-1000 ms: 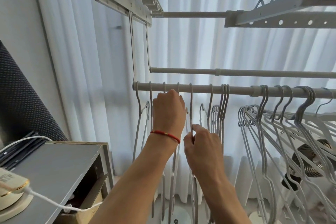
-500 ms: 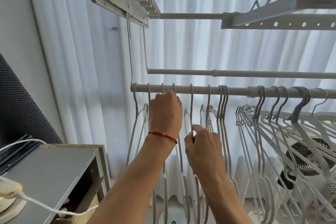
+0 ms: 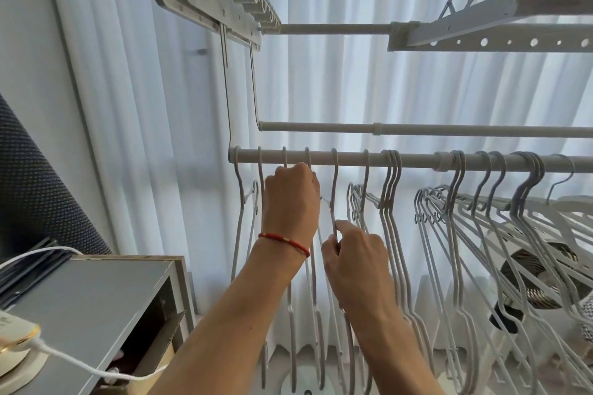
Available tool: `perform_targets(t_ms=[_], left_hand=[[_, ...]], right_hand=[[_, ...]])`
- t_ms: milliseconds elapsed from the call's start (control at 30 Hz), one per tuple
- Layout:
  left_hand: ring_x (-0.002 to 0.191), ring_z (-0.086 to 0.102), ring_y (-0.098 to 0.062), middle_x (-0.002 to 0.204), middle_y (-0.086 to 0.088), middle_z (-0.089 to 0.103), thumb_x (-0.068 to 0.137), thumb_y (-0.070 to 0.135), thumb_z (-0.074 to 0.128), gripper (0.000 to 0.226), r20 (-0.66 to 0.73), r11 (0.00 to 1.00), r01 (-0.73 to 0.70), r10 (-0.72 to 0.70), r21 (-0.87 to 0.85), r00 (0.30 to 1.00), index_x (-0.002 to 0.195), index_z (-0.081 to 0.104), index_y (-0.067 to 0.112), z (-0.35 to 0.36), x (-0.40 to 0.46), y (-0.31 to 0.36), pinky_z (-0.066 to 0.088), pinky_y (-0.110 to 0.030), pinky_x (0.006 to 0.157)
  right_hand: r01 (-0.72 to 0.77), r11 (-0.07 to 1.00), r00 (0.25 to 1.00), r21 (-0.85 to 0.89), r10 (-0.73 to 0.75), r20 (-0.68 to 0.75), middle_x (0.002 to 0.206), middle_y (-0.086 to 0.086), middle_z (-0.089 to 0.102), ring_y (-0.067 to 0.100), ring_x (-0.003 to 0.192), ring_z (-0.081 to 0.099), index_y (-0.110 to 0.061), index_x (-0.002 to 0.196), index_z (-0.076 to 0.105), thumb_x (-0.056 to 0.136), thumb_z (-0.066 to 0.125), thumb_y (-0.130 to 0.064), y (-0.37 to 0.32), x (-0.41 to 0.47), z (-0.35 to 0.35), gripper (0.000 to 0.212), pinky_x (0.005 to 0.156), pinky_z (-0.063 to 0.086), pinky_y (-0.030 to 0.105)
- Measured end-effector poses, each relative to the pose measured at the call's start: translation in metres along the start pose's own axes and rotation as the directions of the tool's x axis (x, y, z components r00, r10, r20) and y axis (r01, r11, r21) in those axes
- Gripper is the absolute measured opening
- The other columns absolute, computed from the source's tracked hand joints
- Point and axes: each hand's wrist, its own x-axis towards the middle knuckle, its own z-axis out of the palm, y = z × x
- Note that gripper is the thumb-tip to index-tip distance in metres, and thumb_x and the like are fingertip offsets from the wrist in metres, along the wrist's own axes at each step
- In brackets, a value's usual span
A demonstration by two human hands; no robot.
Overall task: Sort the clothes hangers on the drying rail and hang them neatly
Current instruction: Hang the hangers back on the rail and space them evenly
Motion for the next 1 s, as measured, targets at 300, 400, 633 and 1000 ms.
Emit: perform_targets(t_ms=[300,400,633,1000], left_hand=[[0.083,0.072,-0.025,0.088,-0.009,0.076,0.102,0.03,0.055,0.033,-0.037,0.998,0.032,-0.034,-0.06,0.999,0.1,0.076,0.005,-0.002,-0.002,0.0,0.055,-0.029,0.085],[0.082,0.07,-0.026,0.085,-0.009,0.075,0.103,0.033,0.052,0.037,-0.033,0.998,0.02,-0.022,-0.052,0.999,0.095,0.074,0.005,-0.007,-0.005,0.003,0.052,-0.031,0.085],[0.062,0.07,-0.027,0.065,-0.007,0.073,0.094,0.031,0.067,0.028,-0.198,0.982,-0.112,0.08,-0.154,0.977,0.085,0.077,0.008,-0.034,-0.034,0.011,0.06,-0.037,0.073],[0.081,0.069,-0.023,0.09,-0.006,0.074,0.094,0.019,0.067,0.014,-0.155,0.939,-0.238,0.204,-0.249,0.967,0.099,0.076,0.01,-0.024,-0.035,0.025,0.06,-0.04,0.082]], right_hand=[[0.011,1.0,1.0,0.009,-0.011,0.004,0.074,0.004,0.068,0.013,0.061,0.056,-0.006,0.116,0.069,0.102,0.054,-0.018,0.003,0.0,-0.003,0.024,0.056,0.045,0.015],[-0.006,1.0,0.999,-0.011,0.007,0.037,0.08,0.007,0.072,0.023,0.076,0.067,-0.006,0.116,0.067,0.103,0.05,-0.023,0.004,0.001,-0.007,0.027,0.073,0.055,0.036],[0.119,0.992,0.955,-0.04,-0.125,-0.269,0.092,0.0,0.074,0.018,0.069,0.067,-0.016,0.107,0.074,0.098,0.059,-0.026,0.014,-0.009,-0.033,0.021,0.067,0.051,0.029],[0.109,0.979,0.963,-0.175,-0.148,-0.227,0.088,0.011,0.073,0.035,0.079,0.071,-0.008,0.11,0.066,0.105,0.055,-0.028,0.006,0.061,-0.055,0.023,0.067,0.049,0.032]])
